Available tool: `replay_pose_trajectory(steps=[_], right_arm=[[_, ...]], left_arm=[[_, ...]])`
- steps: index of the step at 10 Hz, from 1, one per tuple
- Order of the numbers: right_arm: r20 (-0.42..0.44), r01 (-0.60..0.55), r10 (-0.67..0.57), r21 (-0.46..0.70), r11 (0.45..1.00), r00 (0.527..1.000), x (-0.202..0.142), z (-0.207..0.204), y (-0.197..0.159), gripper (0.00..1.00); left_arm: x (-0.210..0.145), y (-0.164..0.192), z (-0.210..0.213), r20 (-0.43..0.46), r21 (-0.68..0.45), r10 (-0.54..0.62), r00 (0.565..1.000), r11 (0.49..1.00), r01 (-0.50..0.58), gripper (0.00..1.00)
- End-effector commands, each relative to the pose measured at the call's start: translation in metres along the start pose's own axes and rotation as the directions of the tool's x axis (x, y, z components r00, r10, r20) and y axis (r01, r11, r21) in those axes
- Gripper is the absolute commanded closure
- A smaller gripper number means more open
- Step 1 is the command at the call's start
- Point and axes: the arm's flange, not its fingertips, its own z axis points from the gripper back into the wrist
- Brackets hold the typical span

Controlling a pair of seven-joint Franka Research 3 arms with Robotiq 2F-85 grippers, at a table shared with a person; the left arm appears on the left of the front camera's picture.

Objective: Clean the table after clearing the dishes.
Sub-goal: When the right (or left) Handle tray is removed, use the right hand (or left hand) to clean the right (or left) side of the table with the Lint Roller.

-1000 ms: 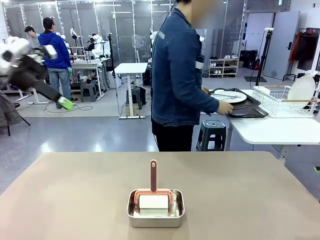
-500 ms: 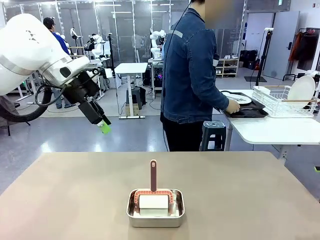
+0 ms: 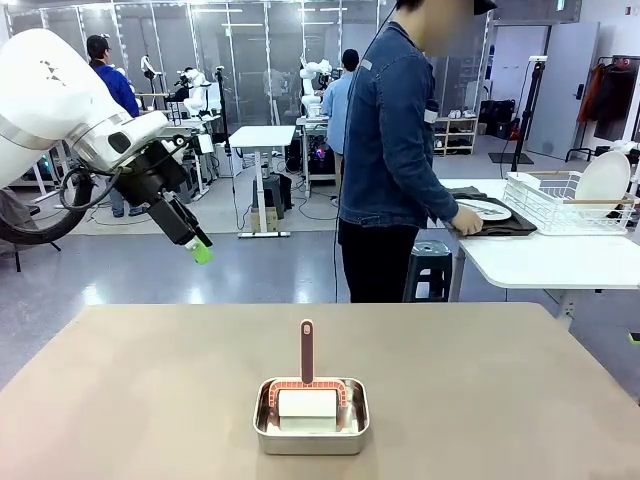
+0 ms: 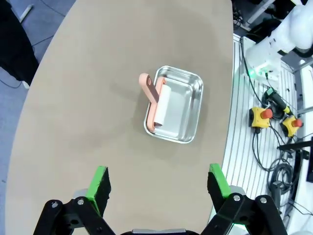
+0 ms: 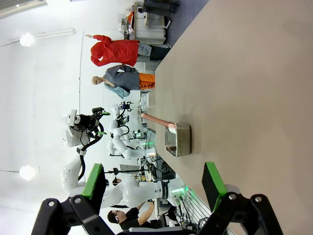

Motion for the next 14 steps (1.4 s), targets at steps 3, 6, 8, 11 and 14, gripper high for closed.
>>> replay_pose_trajectory(steps=[3, 6, 8, 11, 14], right_arm=[[-0.003, -0.015, 0.015, 0.009, 1.0, 1.0, -0.002, 0.0, 0.003, 0.0], [-0.003, -0.015, 0.015, 0.009, 1.0, 1.0, -0.002, 0.0, 0.003, 0.0], [-0.003, -0.015, 0.015, 0.009, 1.0, 1.0, -0.002, 0.0, 0.003, 0.0], [-0.003, -0.015, 0.015, 0.009, 1.0, 1.0, -0.002, 0.0, 0.003, 0.0], [-0.003, -0.015, 0.015, 0.009, 1.0, 1.0, -0.002, 0.0, 0.003, 0.0]], left_arm=[[0.043, 0.015, -0.023, -0.077, -0.018, -0.078, 0.994, 0.997, 0.077, 0.0], [0.114, 0.031, -0.057, -0.216, -0.072, -0.184, 0.959, 0.982, 0.173, 0.0], [0.146, 0.038, -0.095, -0.326, -0.156, -0.243, 0.913, 0.967, 0.202, 0.0], [0.155, 0.042, -0.139, -0.394, -0.2, -0.252, 0.884, 0.962, 0.185, 0.0], [0.137, 0.044, -0.178, -0.403, -0.232, -0.218, 0.889, 0.964, 0.131, 0.0]])
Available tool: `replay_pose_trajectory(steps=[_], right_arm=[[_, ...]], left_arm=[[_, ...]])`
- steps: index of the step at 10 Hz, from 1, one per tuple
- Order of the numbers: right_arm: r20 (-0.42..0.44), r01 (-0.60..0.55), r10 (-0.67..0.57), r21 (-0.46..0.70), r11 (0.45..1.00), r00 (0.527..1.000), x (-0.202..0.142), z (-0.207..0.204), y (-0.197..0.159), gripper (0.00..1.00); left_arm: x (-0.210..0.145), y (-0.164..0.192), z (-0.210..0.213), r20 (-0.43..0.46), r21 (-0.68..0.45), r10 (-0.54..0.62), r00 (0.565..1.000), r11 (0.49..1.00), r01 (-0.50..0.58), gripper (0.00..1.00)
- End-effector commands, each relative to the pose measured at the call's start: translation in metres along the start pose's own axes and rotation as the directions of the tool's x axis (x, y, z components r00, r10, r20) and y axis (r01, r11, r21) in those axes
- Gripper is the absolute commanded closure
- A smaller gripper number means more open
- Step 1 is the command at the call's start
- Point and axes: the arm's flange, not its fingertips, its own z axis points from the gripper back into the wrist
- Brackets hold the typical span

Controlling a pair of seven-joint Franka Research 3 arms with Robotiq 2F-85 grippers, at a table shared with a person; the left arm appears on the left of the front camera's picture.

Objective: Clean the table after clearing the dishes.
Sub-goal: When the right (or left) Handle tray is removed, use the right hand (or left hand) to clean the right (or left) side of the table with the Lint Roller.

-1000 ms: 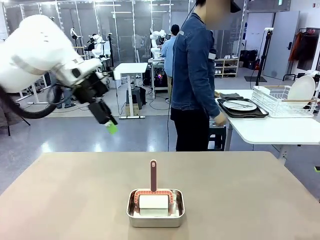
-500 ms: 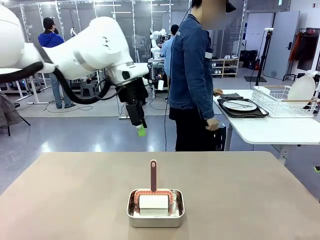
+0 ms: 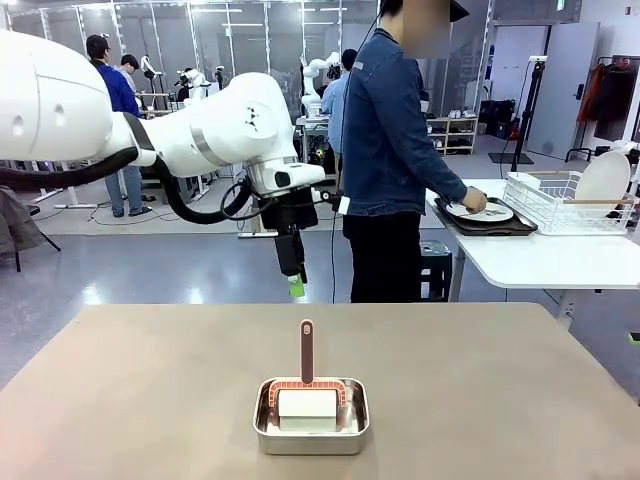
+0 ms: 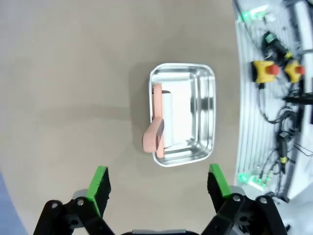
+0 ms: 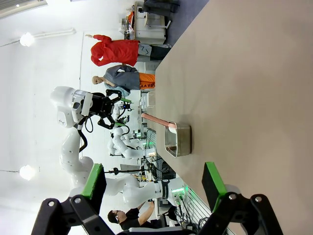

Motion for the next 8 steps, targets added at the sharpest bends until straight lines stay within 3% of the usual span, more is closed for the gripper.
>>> replay_pose_trajectory(steps=[1, 3, 5, 8], right_arm=[[-0.002, -0.015, 0.015, 0.008, 1.0, 1.0, -0.002, 0.001, 0.003, 0.0], [-0.002, -0.015, 0.015, 0.008, 1.0, 1.0, -0.002, 0.001, 0.003, 0.0], [-0.002, -0.015, 0.015, 0.008, 1.0, 1.0, -0.002, 0.001, 0.003, 0.0], [-0.002, -0.015, 0.015, 0.008, 1.0, 1.0, -0.002, 0.001, 0.003, 0.0]], left_arm=[[0.002, -0.003, -0.018, -0.009, -0.023, -0.015, 1.0, 1.0, 0.015, 0.0], [0.006, -0.006, -0.04, -0.024, -0.039, -0.071, 0.997, 0.997, 0.07, 0.0], [0.004, -0.003, -0.063, -0.067, -0.067, -0.045, 0.997, 0.997, 0.04, 0.0], [0.001, -0.005, -0.08, -0.044, -0.114, -0.058, 0.997, 0.992, 0.053, 0.0]])
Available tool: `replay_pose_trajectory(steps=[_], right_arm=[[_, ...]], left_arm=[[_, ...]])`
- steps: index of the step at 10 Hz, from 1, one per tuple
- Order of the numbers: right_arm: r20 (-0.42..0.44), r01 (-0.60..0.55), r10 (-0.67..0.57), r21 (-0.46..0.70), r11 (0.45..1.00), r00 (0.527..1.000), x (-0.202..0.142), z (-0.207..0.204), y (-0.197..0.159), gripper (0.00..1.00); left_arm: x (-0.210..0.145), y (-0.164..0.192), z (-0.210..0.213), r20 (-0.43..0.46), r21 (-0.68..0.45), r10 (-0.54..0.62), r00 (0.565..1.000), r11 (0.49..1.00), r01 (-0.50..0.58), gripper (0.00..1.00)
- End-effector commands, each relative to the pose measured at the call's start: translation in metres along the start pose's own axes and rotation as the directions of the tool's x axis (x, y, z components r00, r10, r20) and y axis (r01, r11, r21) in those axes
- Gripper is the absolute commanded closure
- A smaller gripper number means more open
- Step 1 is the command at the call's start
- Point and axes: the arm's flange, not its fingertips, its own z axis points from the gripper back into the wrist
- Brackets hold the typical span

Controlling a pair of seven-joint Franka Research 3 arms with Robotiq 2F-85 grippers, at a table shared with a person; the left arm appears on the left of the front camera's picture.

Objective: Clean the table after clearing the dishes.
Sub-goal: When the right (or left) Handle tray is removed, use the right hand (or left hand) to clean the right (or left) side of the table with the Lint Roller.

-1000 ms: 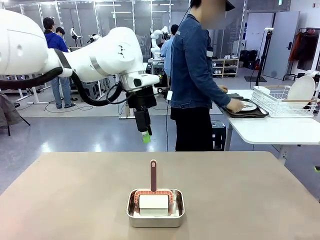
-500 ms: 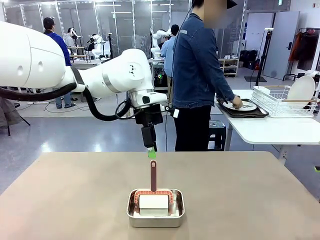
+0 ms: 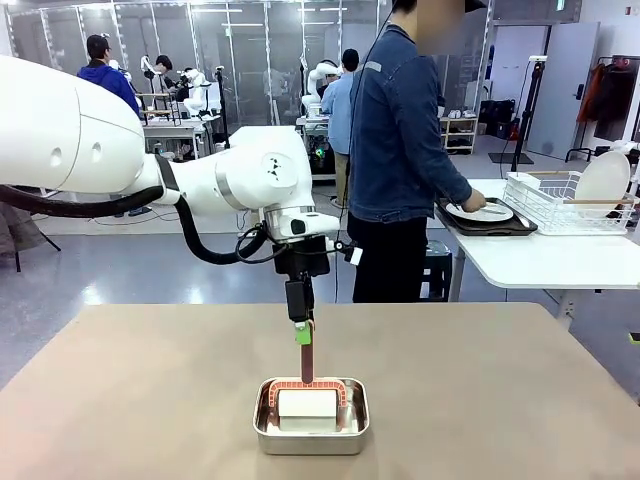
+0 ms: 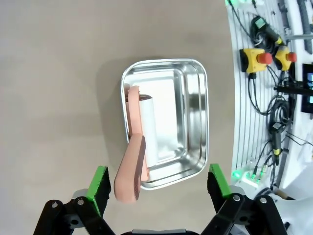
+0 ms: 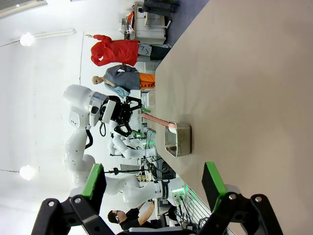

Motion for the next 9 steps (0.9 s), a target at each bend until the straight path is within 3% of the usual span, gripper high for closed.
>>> replay_pose_trajectory(steps=[1, 4, 6, 7, 8, 9], right_arm=[[-0.002, -0.015, 0.015, 0.008, 1.0, 1.0, -0.002, 0.001, 0.002, 0.0], [-0.002, -0.015, 0.015, 0.008, 1.0, 1.0, -0.002, 0.001, 0.002, 0.0], [-0.002, -0.015, 0.015, 0.008, 1.0, 1.0, -0.002, 0.001, 0.002, 0.0], [-0.002, -0.015, 0.015, 0.008, 1.0, 1.0, -0.002, 0.001, 0.002, 0.0], [-0.002, -0.015, 0.015, 0.008, 1.0, 1.0, -0.002, 0.001, 0.002, 0.0], [-0.002, -0.015, 0.015, 0.008, 1.0, 1.0, -0.002, 0.001, 0.002, 0.0]], left_arm=[[-0.005, -0.004, -0.013, 0.03, -0.028, -0.029, 0.999, 0.999, 0.03, 0.0], [-0.003, -0.003, -0.021, 0.009, -0.05, -0.034, 0.999, 0.998, 0.034, 0.0], [-0.001, -0.002, -0.027, -0.017, -0.056, -0.045, 0.999, 0.997, 0.044, 0.42], [0.0, -0.002, -0.029, -0.026, -0.06, -0.043, 0.999, 0.997, 0.041, 0.79], [-0.001, -0.002, -0.031, -0.025, -0.056, -0.044, 0.999, 0.997, 0.043, 0.65], [-0.002, -0.002, -0.03, -0.024, -0.055, -0.043, 0.999, 0.998, 0.042, 1.0]])
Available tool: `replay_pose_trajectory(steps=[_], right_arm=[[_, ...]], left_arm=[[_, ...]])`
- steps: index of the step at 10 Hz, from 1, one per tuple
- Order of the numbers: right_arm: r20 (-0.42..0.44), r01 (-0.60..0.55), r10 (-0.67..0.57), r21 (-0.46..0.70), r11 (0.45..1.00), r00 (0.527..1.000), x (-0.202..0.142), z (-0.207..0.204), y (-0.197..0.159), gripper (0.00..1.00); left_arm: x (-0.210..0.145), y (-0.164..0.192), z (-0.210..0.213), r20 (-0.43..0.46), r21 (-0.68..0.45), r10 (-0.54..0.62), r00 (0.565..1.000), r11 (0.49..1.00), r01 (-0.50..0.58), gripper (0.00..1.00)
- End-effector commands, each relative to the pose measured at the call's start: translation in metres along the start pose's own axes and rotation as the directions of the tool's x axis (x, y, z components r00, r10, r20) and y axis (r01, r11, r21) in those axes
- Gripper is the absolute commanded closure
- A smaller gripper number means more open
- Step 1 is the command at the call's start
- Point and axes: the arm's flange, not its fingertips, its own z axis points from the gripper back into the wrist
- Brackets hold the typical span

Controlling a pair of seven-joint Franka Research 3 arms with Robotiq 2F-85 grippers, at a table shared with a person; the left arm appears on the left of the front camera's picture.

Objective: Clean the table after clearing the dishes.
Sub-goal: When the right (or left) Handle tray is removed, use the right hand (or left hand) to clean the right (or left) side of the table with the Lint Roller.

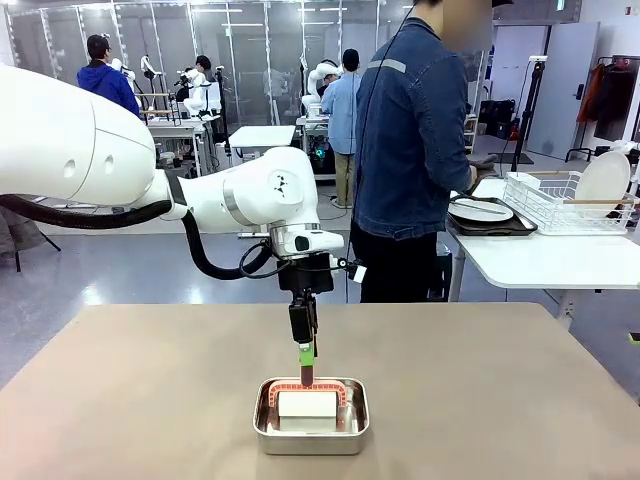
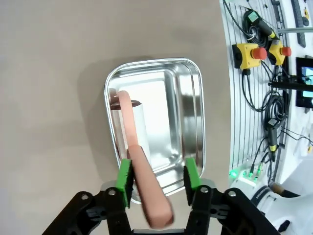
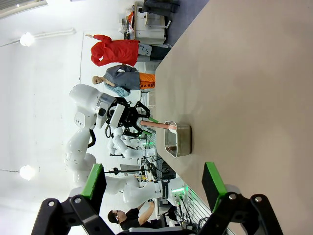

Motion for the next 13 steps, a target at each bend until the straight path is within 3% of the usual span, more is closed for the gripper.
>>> replay_pose_trajectory(steps=[1, 7, 10, 12, 13], right_arm=[[-0.002, -0.015, 0.015, 0.008, 1.0, 1.0, -0.002, 0.001, 0.002, 0.0], [-0.002, -0.015, 0.015, 0.008, 1.0, 1.0, -0.002, 0.001, 0.002, 0.0], [-0.002, -0.015, 0.015, 0.008, 1.0, 1.0, -0.002, 0.001, 0.002, 0.0], [-0.002, -0.015, 0.015, 0.008, 1.0, 1.0, -0.002, 0.001, 0.002, 0.0], [-0.002, -0.015, 0.015, 0.008, 1.0, 1.0, -0.002, 0.001, 0.002, 0.0]], left_arm=[[-0.005, -0.005, -0.002, -0.025, 0.003, -0.018, 1.0, 1.0, 0.018, 1.0], [-0.005, -0.01, 0.011, -0.056, 0.036, 0.001, 0.998, 0.999, 0.001, 1.0], [0.001, -0.058, 0.061, -0.053, 0.121, 0.086, 0.995, 0.99, -0.079, 1.0], [-0.008, -0.1, 0.105, 0.003, 0.2, 0.234, 0.972, 0.952, -0.23, 1.0], [-0.028, -0.115, 0.122, 0.104, 0.235, 0.361, 0.927, 0.897, -0.375, 1.0]])
